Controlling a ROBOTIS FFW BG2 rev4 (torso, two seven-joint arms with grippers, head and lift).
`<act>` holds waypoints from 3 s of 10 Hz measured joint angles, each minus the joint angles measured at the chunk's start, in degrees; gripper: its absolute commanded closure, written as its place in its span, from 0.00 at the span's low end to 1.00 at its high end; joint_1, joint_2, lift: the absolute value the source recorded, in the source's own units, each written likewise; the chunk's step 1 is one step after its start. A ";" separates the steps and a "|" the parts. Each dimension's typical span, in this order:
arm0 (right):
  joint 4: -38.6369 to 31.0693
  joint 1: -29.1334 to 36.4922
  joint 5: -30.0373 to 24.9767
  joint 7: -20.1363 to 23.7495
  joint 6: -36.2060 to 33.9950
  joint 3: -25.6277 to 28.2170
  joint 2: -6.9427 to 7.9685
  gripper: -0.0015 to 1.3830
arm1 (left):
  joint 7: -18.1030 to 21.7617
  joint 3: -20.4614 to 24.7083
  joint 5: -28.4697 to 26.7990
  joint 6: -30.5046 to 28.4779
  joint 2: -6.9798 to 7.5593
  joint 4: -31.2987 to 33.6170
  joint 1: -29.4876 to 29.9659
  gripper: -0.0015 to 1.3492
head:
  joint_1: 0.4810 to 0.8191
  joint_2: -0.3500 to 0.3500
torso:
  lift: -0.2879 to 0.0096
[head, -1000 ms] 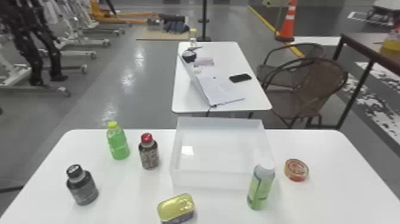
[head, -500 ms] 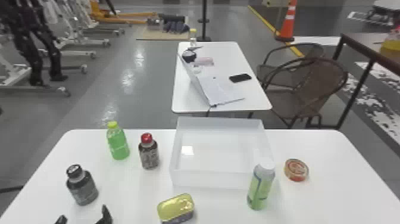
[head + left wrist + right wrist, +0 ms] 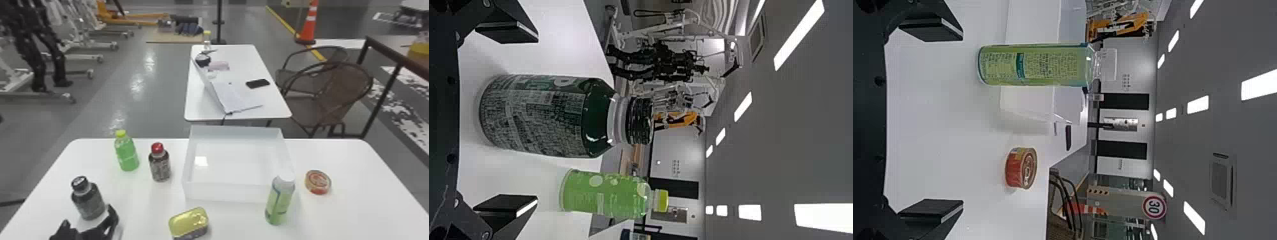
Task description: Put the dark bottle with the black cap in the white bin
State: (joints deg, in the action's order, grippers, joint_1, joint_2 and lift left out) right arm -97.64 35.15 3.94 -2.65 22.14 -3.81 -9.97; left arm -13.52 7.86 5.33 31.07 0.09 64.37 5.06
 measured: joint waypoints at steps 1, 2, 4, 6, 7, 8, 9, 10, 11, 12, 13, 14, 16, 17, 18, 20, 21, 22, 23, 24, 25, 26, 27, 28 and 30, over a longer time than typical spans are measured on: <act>0.05 0.00 0.02 0.04 0.01 0.00 0.00 0.08 | -0.31 0.31 -0.11 0.02 0.00 -1.36 -1.64 0.12 | 0.20 0.50 | 0.63; 0.11 -0.05 0.07 0.12 0.01 0.02 0.01 0.08 | -0.51 0.40 0.13 0.03 0.00 -2.62 -3.08 0.12 | 0.20 0.50 | 0.63; 0.21 -0.18 0.17 0.28 0.01 0.02 0.04 0.08 | -0.75 1.05 -0.20 -0.02 0.00 -4.87 -5.56 0.20 | 0.20 0.50 | 0.63; 0.33 -0.27 0.26 0.42 0.07 0.02 0.04 0.08 | -0.90 2.46 -2.03 -1.06 0.00 -6.14 -6.79 0.65 | 0.20 0.50 | 0.63; 0.37 -0.30 0.33 0.45 0.10 0.02 0.04 0.08 | -1.19 2.71 -2.12 -1.75 0.00 -6.42 -6.87 0.70 | 0.20 0.50 | 0.63; 0.42 -0.29 0.38 0.49 0.10 0.02 0.08 0.08 | -1.25 2.69 -2.10 -2.31 0.00 -6.48 -6.68 0.70 | 0.20 0.50 | 0.63; 0.43 -0.27 0.39 0.54 0.10 0.03 0.08 0.08 | -1.25 2.44 -2.09 -2.54 0.01 -6.48 -6.49 0.70 | 0.20 0.50 | 0.63; 0.43 -0.26 0.42 0.54 0.10 0.03 0.08 0.08 | -1.25 2.12 -2.02 -2.16 0.01 -6.33 -6.28 0.70 | 0.20 0.50 | 0.63; 0.43 -0.26 0.45 0.54 0.10 0.03 0.07 0.08 | -1.16 1.27 -1.57 -1.96 -0.01 -4.14 -5.31 0.70 | 0.20 0.50 | 0.63; 0.43 -0.26 0.45 0.54 0.10 0.03 0.06 0.08 | -0.93 -0.73 -0.23 -2.84 -0.01 1.45 -3.46 0.70 | 0.20 0.50 | 0.63; 0.43 -0.26 0.46 0.54 0.10 0.03 0.09 0.08 | 0.14 -4.01 2.18 -3.39 -0.01 7.77 -1.62 0.70 | 0.20 0.50 | 0.63; 0.43 -0.21 0.52 0.54 0.10 0.03 0.10 0.08 | 1.95 -7.88 5.02 -3.74 0.00 13.32 -0.78 0.70 | 0.20 0.50 | 0.63; 0.43 -0.17 0.66 0.54 0.10 0.03 0.06 0.08 | 11.10 -15.01 13.51 -7.38 0.59 17.95 -3.32 0.70 | 0.20 0.50 | 0.63; 0.44 -0.17 0.70 0.54 0.10 0.03 0.04 0.08 | 16.70 -17.00 17.10 -11.92 0.74 18.09 -5.72 0.70 | 0.20 0.50 | 0.63; 0.60 -0.17 0.72 0.54 0.10 0.03 0.04 0.08 | 21.54 -18.04 19.00 -16.69 0.39 17.04 -8.01 0.70 | 0.20 0.50 | 0.63; 0.73 -0.17 0.80 0.54 0.12 0.03 0.04 0.08 | 28.77 -18.97 19.75 -22.39 -0.05 11.49 -12.50 0.70 | 0.20 0.50 | 0.63; 0.81 -0.17 0.86 0.54 0.20 0.03 0.04 0.08 | 30.90 -19.78 19.87 -24.05 -0.07 8.28 -14.67 0.70 | 0.20 0.50 | 0.63; 0.90 -0.18 0.89 0.54 0.25 0.03 0.04 0.08 | 32.67 -20.62 20.07 -25.37 -0.09 4.89 -16.97 0.69 | 0.20 0.50 | 0.63; 0.99 -0.28 0.90 0.54 0.30 0.03 0.05 0.08 | 33.78 -21.44 20.43 -25.57 -0.09 1.44 -19.11 0.63 | 0.20 0.50 | 0.63; 1.08 -0.44 0.90 0.59 0.34 0.03 0.08 0.08 | 33.92 -21.85 20.74 -25.05 -0.09 -0.61 -20.43 0.47 | 0.20 0.50 | 0.63; 1.12 -0.51 0.90 0.62 0.36 0.03 0.12 0.08 | 33.27 -21.97 21.41 -23.96 -0.09 -1.20 -20.68 0.23 | 0.20 0.50 | 0.63; 1.13 -0.52 0.90 0.63 0.36 0.03 0.19 0.08 | 32.80 -21.84 22.12 -23.06 -0.09 -1.30 -20.47 0.08 | 0.20 0.50 | 0.63; 1.13 -0.52 0.90 0.65 0.36 0.03 0.28 0.08 | 32.52 -21.77 22.53 -22.54 -0.09 -1.33 -20.26 0.08 | 0.20 0.50 | 0.63; 1.15 -0.52 0.90 0.71 0.37 0.03 0.30 0.08 | 32.48 -21.82 22.84 -22.41 -0.09 -1.33 -20.19 0.09 | 0.20 0.50 | 0.63; 1.20 -0.52 0.89 0.71 0.37 0.03 0.30 0.08 | 32.50 -22.06 23.26 -21.32 -0.09 -1.19 -19.93 0.09 | 0.20 0.50 | 0.63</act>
State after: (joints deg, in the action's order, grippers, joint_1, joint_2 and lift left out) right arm -96.43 34.63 4.83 -1.93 22.51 -3.78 -9.68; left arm 18.98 -14.19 28.59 9.75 0.00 63.18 -14.87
